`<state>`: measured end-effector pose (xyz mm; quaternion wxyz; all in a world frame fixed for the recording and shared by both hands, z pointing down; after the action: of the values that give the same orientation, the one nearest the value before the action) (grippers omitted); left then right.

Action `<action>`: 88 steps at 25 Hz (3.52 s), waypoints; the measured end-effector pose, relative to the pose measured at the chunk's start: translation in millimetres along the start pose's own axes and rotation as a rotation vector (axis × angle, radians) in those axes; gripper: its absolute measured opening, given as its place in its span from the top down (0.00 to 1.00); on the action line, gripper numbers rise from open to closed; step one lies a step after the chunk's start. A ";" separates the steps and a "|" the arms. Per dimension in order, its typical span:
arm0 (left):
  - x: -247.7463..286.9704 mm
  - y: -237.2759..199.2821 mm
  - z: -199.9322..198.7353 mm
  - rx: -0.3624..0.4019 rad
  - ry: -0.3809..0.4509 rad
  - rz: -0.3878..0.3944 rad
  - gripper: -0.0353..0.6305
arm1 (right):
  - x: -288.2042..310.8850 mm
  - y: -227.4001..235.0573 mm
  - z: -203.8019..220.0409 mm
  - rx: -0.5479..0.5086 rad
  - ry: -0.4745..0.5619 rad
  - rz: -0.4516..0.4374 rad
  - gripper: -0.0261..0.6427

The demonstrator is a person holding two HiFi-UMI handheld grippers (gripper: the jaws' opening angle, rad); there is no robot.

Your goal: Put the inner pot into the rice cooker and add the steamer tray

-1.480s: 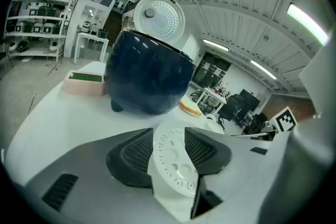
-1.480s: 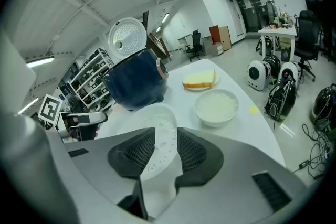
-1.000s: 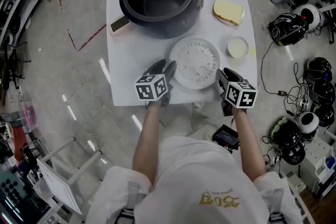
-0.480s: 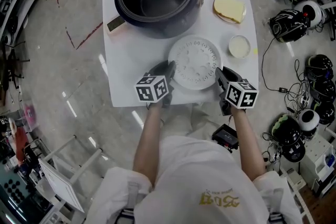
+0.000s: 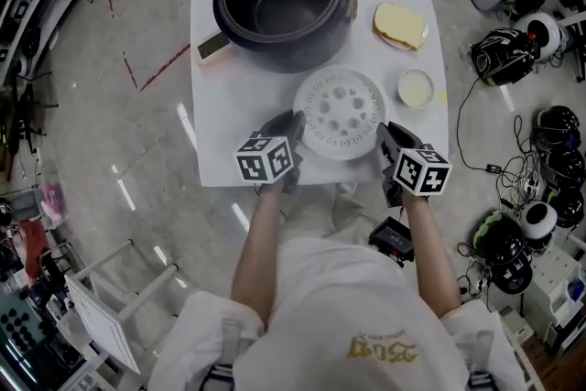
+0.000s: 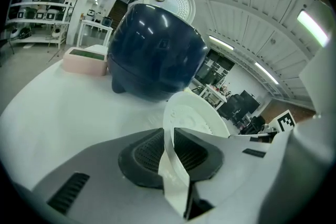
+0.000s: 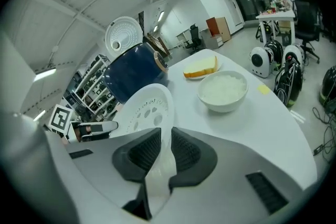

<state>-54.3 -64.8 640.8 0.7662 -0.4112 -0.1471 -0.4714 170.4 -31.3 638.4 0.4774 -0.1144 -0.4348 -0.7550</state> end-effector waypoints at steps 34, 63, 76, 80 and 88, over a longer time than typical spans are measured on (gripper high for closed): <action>-91.1 79.6 -89.1 0.052 0.269 0.089 0.85 | -90.2 -64.5 -89.2 0.065 0.321 -0.203 0.90; -140.6 53.1 -193.4 0.005 0.450 0.159 0.86 | -65.0 -147.4 -175.5 0.010 0.377 -0.319 0.91; -112.5 17.4 -264.1 0.004 0.455 0.194 0.86 | -10.7 -162.8 -231.3 0.002 0.392 -0.306 0.91; -105.0 2.9 -278.8 -0.010 0.452 0.199 0.86 | 5.5 -169.0 -243.6 -0.002 0.385 -0.297 0.91; -85.9 -17.5 -293.9 -0.026 0.437 0.195 0.86 | 34.5 -165.9 -256.2 -0.019 0.369 -0.268 0.90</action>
<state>-160.7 -242.9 415.0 0.8164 -0.3215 0.0690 -0.4748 78.6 -221.4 415.2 0.4432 0.0798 -0.3444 -0.8238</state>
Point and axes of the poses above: the fingertips, and each gripper's own axes: x forward along the fingers, y to its right, z out of its underside, the point moved 3 cm from there along -x, backward along the fingers, and after that the axes turned 2 degrees about -z, right-handed, at the moved point
